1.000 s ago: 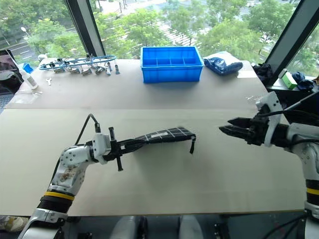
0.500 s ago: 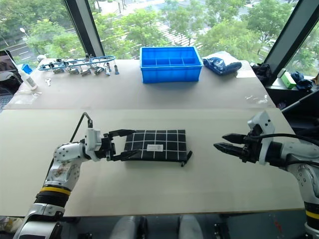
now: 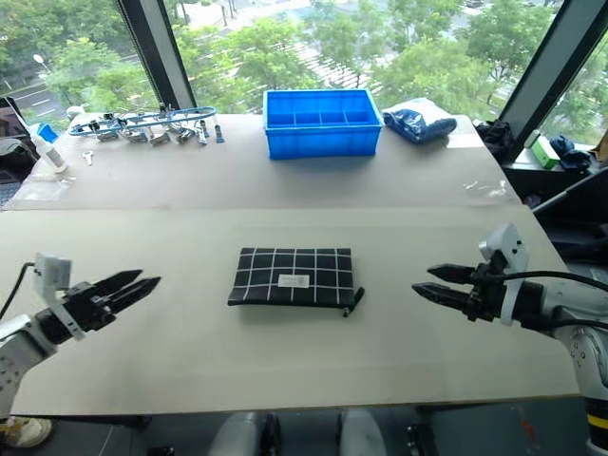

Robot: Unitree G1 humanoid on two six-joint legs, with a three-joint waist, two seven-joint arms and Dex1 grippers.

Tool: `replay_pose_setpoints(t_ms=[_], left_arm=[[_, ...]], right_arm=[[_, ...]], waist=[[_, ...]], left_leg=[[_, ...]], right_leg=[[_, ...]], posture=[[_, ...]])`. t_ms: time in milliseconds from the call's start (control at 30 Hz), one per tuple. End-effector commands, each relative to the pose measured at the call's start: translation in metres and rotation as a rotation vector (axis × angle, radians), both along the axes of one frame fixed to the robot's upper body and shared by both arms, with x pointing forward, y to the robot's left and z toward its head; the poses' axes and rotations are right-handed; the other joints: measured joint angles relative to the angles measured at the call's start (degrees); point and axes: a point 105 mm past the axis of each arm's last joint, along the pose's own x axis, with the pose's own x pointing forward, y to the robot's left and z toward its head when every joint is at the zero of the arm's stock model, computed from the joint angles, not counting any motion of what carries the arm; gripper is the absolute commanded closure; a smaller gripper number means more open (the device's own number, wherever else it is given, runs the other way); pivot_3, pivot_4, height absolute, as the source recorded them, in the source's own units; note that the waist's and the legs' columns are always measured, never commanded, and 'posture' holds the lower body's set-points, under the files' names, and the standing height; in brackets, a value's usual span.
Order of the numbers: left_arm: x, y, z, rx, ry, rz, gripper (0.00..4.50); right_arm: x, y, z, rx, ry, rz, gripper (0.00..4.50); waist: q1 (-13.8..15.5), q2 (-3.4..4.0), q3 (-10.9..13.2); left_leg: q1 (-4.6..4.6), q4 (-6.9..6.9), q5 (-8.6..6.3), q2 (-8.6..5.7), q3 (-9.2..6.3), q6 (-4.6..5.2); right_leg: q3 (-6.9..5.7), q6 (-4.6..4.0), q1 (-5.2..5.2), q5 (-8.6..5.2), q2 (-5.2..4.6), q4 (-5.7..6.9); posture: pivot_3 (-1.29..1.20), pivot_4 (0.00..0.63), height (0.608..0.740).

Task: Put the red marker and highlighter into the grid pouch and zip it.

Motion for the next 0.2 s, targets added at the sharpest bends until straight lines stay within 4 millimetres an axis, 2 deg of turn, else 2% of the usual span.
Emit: replay_pose_setpoints(t_ms=[33, 200], left_arm=[[0.002, 0.004, -0.005, 0.046, -0.028, 0.042, 0.95], [-0.001, -0.003, 0.000, 0.023, -0.064, 0.036, 0.95]], right_arm=[[0.010, 0.002, 0.004, -0.006, -0.048, 0.000, 1.58], [0.020, 0.010, 0.000, 0.008, -0.054, 0.007, 1.58]], waist=[[0.09, 0.00, 0.00], [0.01, -0.03, 0.00]], left_leg=[[0.00, 0.00, 0.00, -0.02, 0.01, 0.00], [-0.05, -0.04, 0.00, 0.03, 0.03, -0.01]], right_leg=[[0.01, 0.00, 0.00, 0.00, 0.00, 0.00], [0.01, -0.07, -0.09, -0.01, 0.06, 0.02]], posture=[[0.00, 0.150, 0.740], [0.00, 0.150, 0.740]])
